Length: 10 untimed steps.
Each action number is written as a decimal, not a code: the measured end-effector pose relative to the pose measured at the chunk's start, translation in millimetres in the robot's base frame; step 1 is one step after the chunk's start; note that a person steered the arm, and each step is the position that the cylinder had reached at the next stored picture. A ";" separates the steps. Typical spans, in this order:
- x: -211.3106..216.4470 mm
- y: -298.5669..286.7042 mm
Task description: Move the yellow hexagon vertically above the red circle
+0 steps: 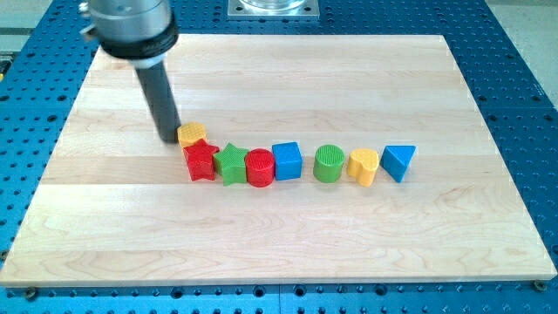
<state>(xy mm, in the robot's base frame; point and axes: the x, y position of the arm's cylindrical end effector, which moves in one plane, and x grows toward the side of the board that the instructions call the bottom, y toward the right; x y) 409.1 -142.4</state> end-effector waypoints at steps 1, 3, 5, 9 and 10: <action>-0.7 0.0; 14.8 -44.7; 21.4 31.6; 7.6 19.1; 29.3 -35.5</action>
